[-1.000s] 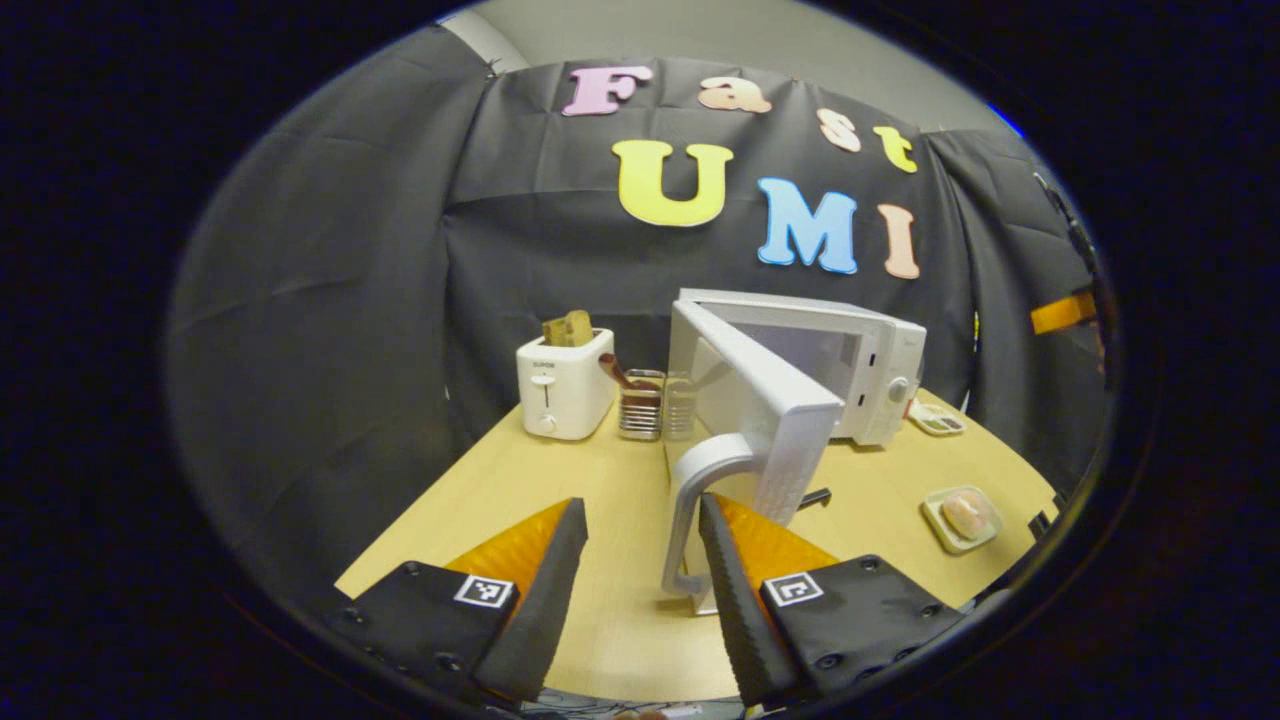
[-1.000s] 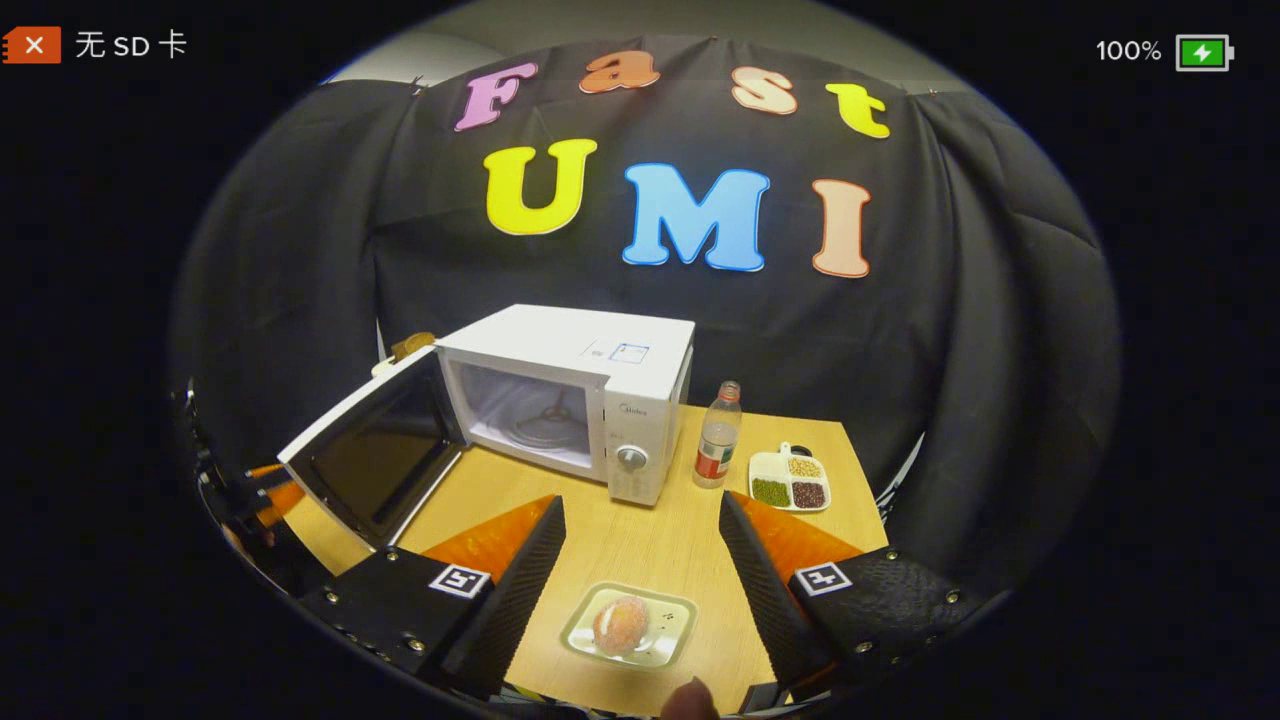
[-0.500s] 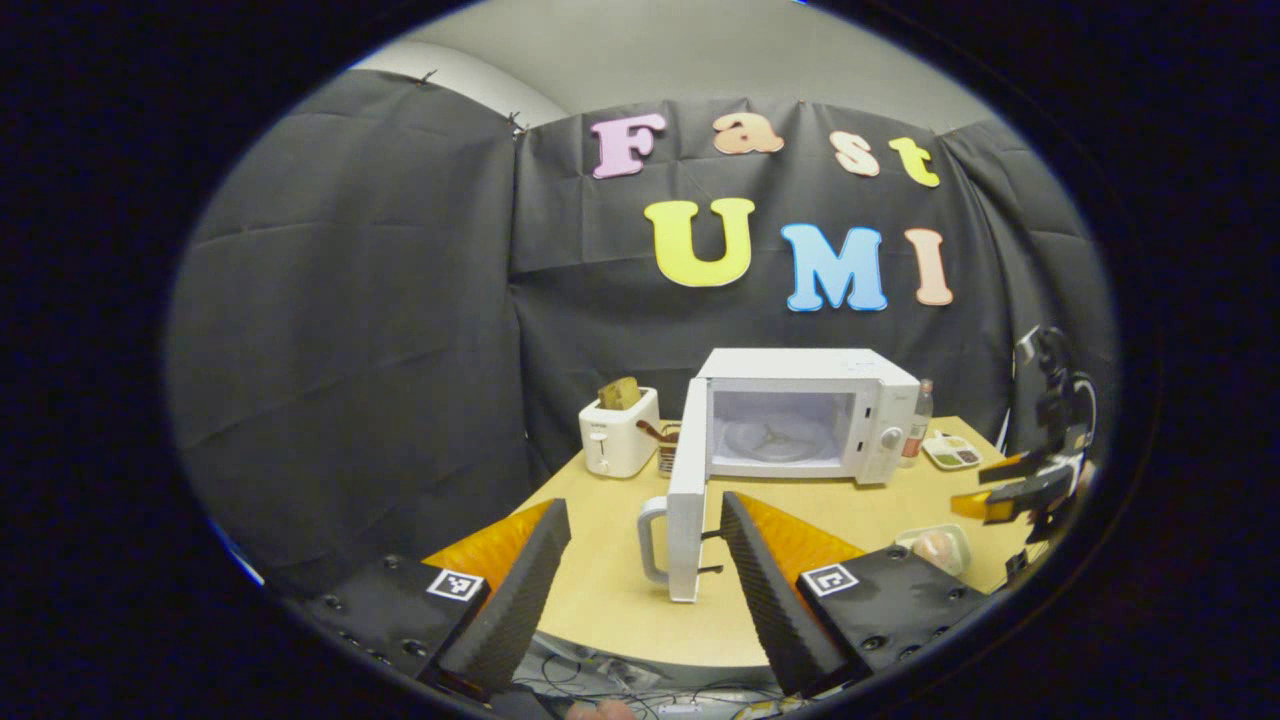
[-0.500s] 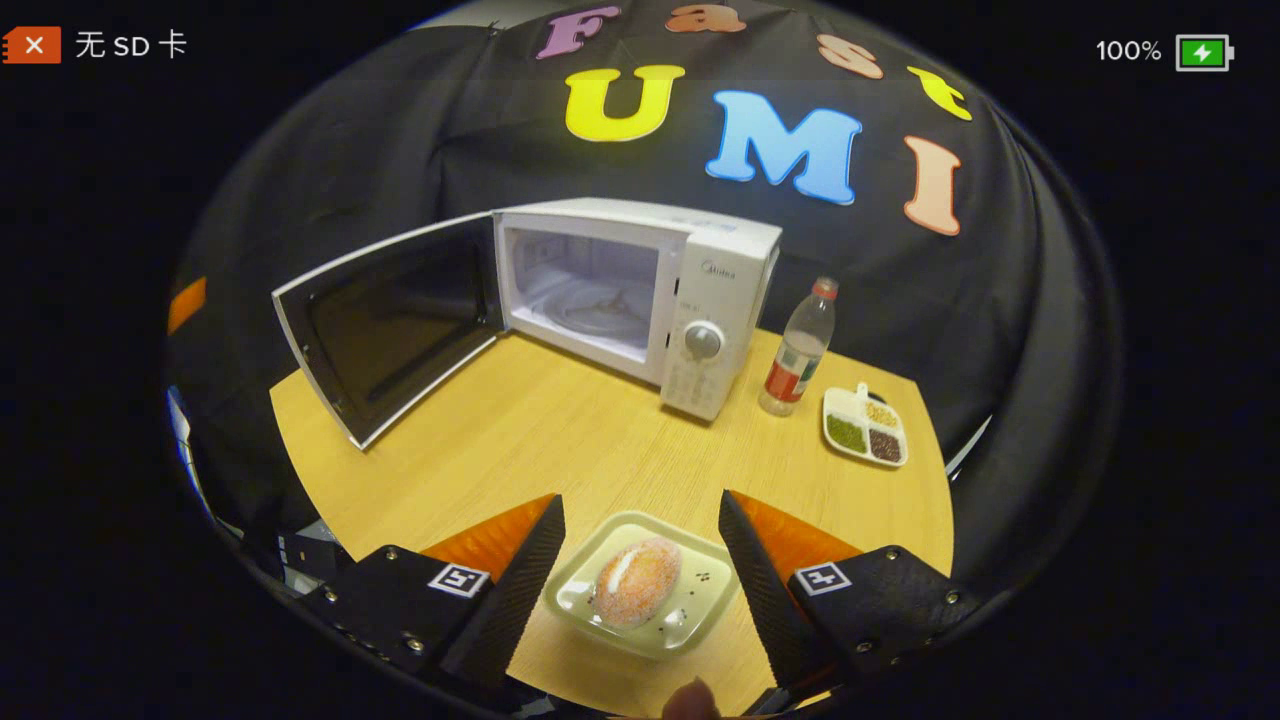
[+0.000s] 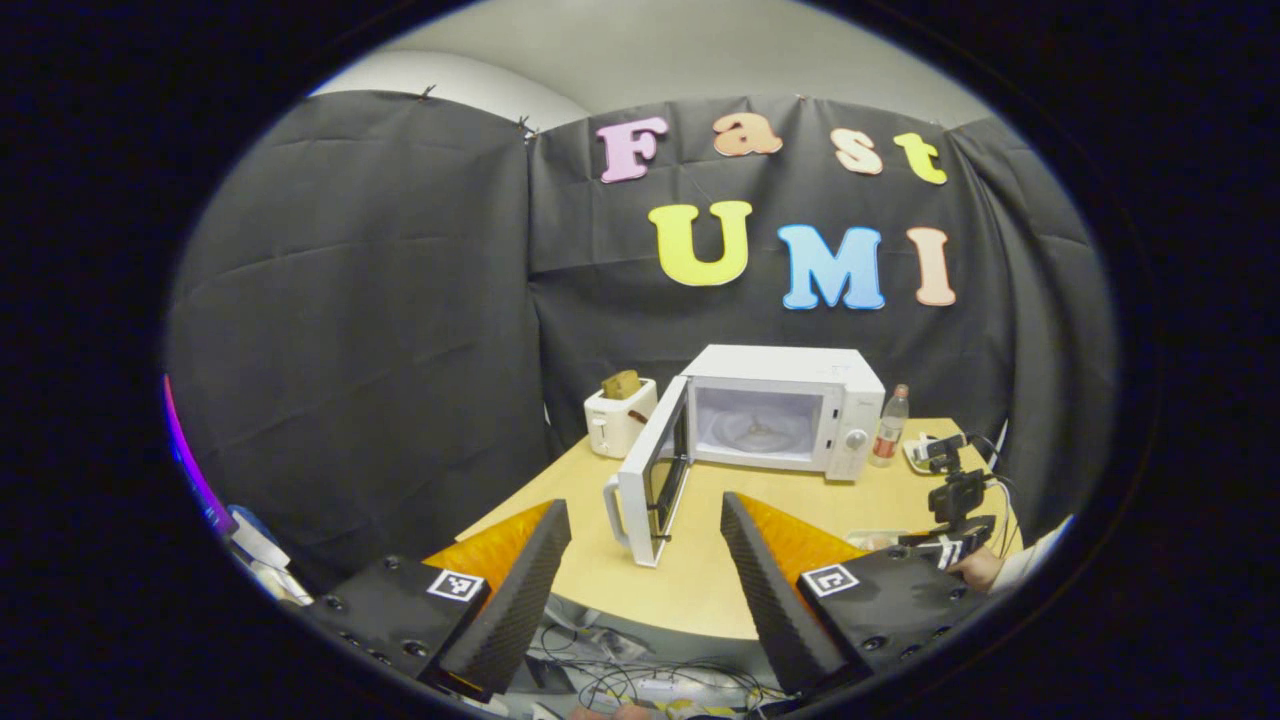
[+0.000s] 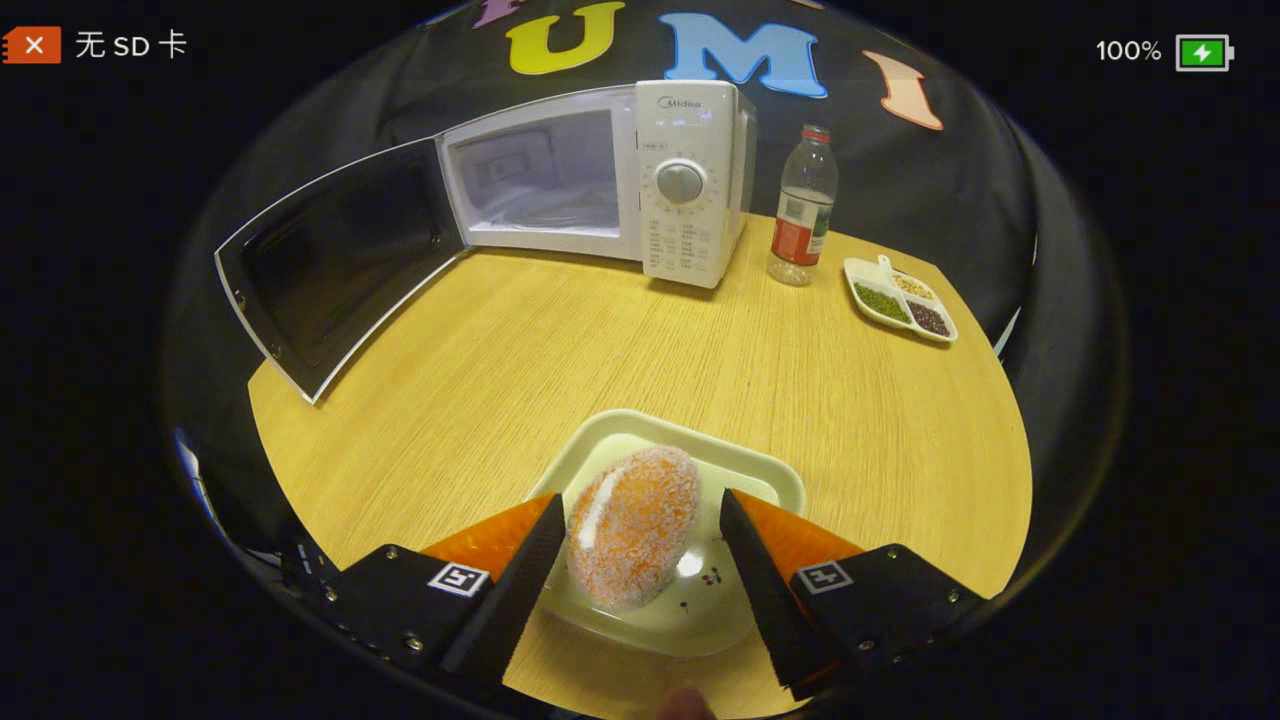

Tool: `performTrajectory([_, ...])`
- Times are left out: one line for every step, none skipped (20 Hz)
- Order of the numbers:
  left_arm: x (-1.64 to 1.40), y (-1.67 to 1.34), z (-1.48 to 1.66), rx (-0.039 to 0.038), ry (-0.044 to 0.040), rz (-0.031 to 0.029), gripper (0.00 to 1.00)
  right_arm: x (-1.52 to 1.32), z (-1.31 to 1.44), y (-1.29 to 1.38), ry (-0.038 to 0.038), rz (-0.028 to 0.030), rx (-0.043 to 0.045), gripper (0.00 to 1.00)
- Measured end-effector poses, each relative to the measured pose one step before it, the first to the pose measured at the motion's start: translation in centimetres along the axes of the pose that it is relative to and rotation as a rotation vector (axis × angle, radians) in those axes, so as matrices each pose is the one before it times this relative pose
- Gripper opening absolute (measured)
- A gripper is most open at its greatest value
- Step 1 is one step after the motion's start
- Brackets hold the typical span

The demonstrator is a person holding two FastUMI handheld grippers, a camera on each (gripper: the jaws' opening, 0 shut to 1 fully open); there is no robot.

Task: Open the microwave oven with the left hand, put the food in, and close the microwave oven.

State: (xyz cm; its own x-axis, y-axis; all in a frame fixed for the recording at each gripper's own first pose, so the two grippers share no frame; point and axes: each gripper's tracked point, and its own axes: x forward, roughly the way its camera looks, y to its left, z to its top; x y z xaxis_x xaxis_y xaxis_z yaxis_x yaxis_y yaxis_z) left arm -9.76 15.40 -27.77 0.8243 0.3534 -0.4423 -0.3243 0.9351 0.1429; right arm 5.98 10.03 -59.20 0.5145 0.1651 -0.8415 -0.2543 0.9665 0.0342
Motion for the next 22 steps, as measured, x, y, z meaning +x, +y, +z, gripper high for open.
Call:
performTrajectory([-0.279, -0.302, 0.389, 0.00250, -0.00441, -0.00060, 1.00, 0.280, -0.646, 0.158, 0.01675, 0.00225, 0.00850, 0.96])
performTrajectory([-0.106, -0.264, 0.128, 0.00136, 0.00120, -0.00427, 1.00, 0.611, -0.426, 0.107, 0.01693, 0.00119, 0.00814, 0.96])
performTrajectory([0.094, -0.244, 0.045, 0.00455, 0.00275, -0.00410, 1.00, 0.343, -0.334, -0.108, 0.00828, -0.00988, 0.00942, 0.96])
performTrajectory([-0.108, 0.107, 0.468, 0.00554, -0.00723, -0.00472, 1.00, -0.220, -0.113, 0.004, 0.00167, -0.00498, 0.01164, 0.92])
performTrajectory([-0.055, 0.161, 0.480, 0.00316, -0.01669, -0.00513, 1.00, 0.391, 0.197, 0.077, -0.01751, -0.00984, 0.00017, 0.92])
performTrajectory([0.131, 0.217, 0.107, -0.00425, -0.01057, -0.00798, 1.00, -0.150, -0.370, 0.013, 0.01160, -0.01084, -0.00387, 0.90])
performTrajectory([0.254, 0.077, -0.167, -0.01618, -0.00319, -0.01752, 1.00, -0.016, 0.245, 0.160, -0.00163, -0.00377, 0.00155, 0.84])
performTrajectory([0.346, 0.205, -0.545, -0.02002, 0.00064, -0.02105, 1.00, -0.218, -0.176, -0.136, 0.01102, -0.01197, 0.00243, 0.78])
performTrajectory([0.476, 0.491, -0.380, -0.01894, 0.00174, -0.01675, 1.00, 0.340, 0.076, -0.003, 0.00515, -0.01211, 0.01129, 0.70])
performTrajectory([0.413, 0.815, -0.064, -0.01791, -0.00678, -0.01645, 1.00, -0.173, -0.185, 0.012, 0.01483, -0.00930, 0.01781, 0.65])
performTrajectory([0.229, 0.911, 0.318, -0.01433, -0.01357, -0.01444, 1.00, -0.183, 0.064, -0.172, 0.01681, -0.02045, 0.02707, 0.69])
performTrajectory([0.133, 0.964, 0.395, -0.00917, -0.01751, -0.01861, 1.00, -0.610, -0.036, 0.049, 0.01163, 0.00464, 0.04590, 0.57])
performTrajectory([0.099, 0.843, 0.509, -0.00111, -0.02007, -0.01910, 1.00, -0.546, 0.385, 0.489, -0.00613, -0.00028, 0.05186, 0.57])
performTrajectory([0.319, 1.029, 0.523, 0.00505, -0.02000, -0.02260, 1.00, -0.773, 0.528, 0.043, -0.01168, -0.01176, 0.03508, 0.53])
performTrajectory([0.637, 0.916, -0.011, 0.00628, -0.00993, -0.02648, 1.00, -0.583, 0.484, 0.026, -0.01222, -0.01585, 0.02783, 0.56])
performTrajectory([0.662, 0.945, 0.040, 0.00342, -0.01167, -0.02879, 0.97, -0.706, 0.462, 0.326, -0.01577, -0.00376, 0.02624, 0.56])
performTrajectory([0.577, 0.772, -0.027, -0.00023, -0.01671, -0.02987, 1.00, -0.753, 0.291, 0.647, -0.01532, 0.00047, 0.02388, 0.56])
performTrajectory([0.495, 0.713, -0.063, -0.00178, -0.00406, -0.02318, 1.00, -0.869, 0.224, 0.354, -0.01056, -0.00746, 0.02118, 0.56])
performTrajectory([0.287, 0.991, -0.354, -0.00409, 0.00315, -0.01571, 0.99, -0.859, 0.199, 0.536, -0.01239, -0.00211, 0.01996, 0.56])
performTrajectory([0.041, 0.900, 0.169, -0.00956, -0.00744, -0.00899, 1.00, -0.974, 0.426, 0.731, -0.01606, 0.00449, 0.01260, 0.53])
performTrajectory([0.032, 0.789, 0.364, -0.01783, -0.01632, -0.01174, 1.00, -0.772, 0.335, 0.574, -0.01573, 0.00309, 0.00893, 0.53])
performTrajectory([-0.167, 0.484, 0.368, -0.01895, -0.01013, -0.01151, 0.97, -0.923, 0.561, 1.032, -0.01520, 0.01393, 0.01247, 0.56])
